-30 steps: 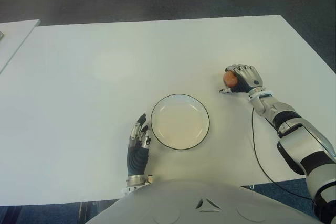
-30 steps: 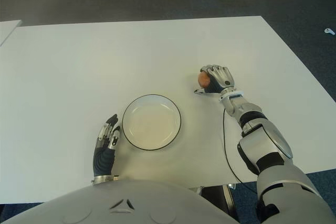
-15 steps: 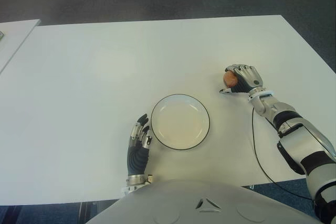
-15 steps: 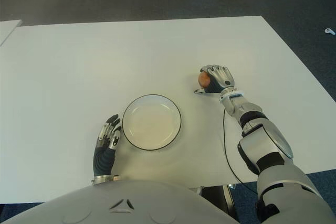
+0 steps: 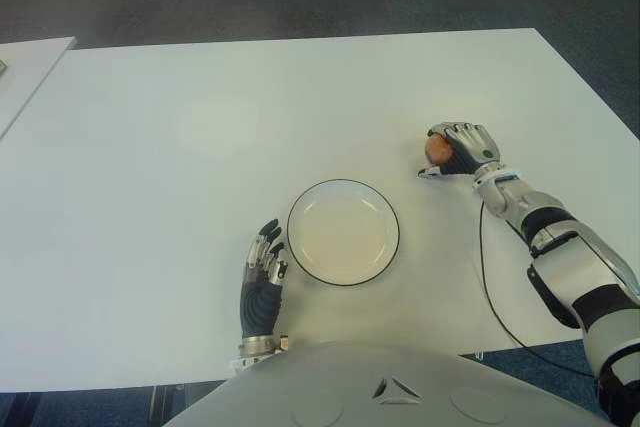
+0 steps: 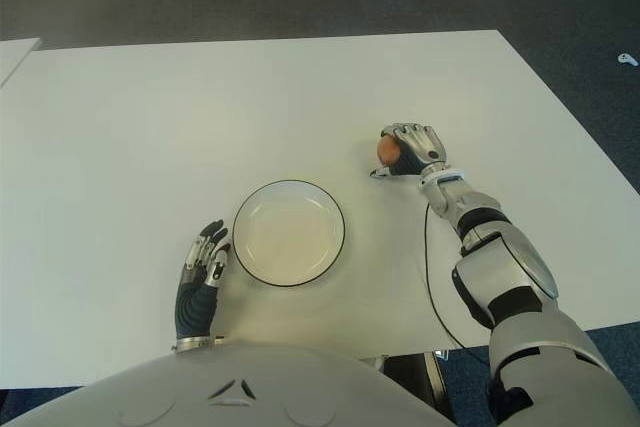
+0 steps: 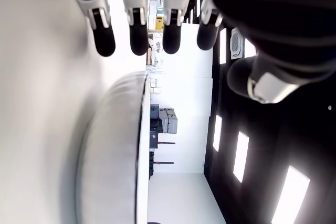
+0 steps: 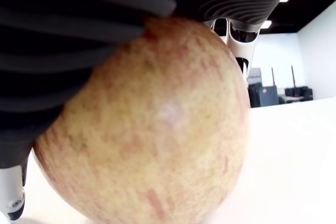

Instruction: Put the apples into the plate.

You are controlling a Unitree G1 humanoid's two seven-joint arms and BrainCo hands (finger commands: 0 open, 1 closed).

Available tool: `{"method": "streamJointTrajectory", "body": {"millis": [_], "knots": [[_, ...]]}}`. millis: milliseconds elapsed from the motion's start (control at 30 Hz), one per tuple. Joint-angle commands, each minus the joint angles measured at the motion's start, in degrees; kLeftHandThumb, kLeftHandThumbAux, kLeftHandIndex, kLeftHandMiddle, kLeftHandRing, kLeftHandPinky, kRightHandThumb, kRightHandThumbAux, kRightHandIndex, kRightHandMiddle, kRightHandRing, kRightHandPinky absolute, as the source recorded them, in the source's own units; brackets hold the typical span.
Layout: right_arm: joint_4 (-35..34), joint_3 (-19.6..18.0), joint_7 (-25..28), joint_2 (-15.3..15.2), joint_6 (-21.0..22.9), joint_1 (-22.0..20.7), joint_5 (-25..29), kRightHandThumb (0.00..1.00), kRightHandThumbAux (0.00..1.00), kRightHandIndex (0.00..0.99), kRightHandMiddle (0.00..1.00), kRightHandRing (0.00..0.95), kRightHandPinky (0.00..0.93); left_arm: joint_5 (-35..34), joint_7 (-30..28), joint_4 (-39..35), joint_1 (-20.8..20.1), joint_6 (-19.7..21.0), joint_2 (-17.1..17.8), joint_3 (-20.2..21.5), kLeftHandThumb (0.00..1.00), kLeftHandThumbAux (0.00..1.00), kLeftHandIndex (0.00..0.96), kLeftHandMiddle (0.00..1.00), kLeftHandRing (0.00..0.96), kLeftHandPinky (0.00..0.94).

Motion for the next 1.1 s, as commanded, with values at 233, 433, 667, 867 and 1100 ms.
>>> {"method": "streamJointTrajectory", "body": {"millis": [233, 433, 667, 867, 1100], "knots": [[-4.36, -3.86, 2.07, -1.57, -8.23, -3.57, 2.42, 0.709, 0.712, 0.441, 0.783, 0.784, 0.73, 0.0, 0.3, 0.67, 0.18, 1.24, -1.94, -0.17, 0.08, 0.44, 0.14, 0.132, 0.136, 0.196], [-7.69, -7.0, 2.81, -3.27, -12.72, -4.14, 4.15, 0.71, 0.711, 0.441, 0.806, 0.808, 0.776, 0.41, 0.46, 0.84, -0.04, 1.03, -1.97, -0.06, 0.078, 0.441, 0.146, 0.141, 0.148, 0.203], [-11.03, -9.67, 3.53, -4.23, -15.87, -4.59, 5.3, 0.713, 0.709, 0.442, 0.823, 0.822, 0.805, 0.07, -0.09, 0.68, -0.13, 1.69, -1.56, 0.02, 0.07, 0.431, 0.148, 0.143, 0.147, 0.194], [-14.03, -11.36, 4.82, -4.76, -17.28, -4.45, 5.66, 0.716, 0.708, 0.442, 0.83, 0.833, 0.825, -0.43, -0.53, 0.49, -0.1, 1.66, -1.41, -0.19, 0.07, 0.423, 0.133, 0.136, 0.142, 0.188], [-19.58, -14.0, 9.01, -5.13, -19.03, -2.49, 8.09, 0.718, 0.707, 0.442, 0.833, 0.838, 0.831, -1.25, -0.64, 0.48, -0.16, 1.8, -1.7, -0.17, 0.071, 0.436, 0.139, 0.131, 0.139, 0.19]]}}
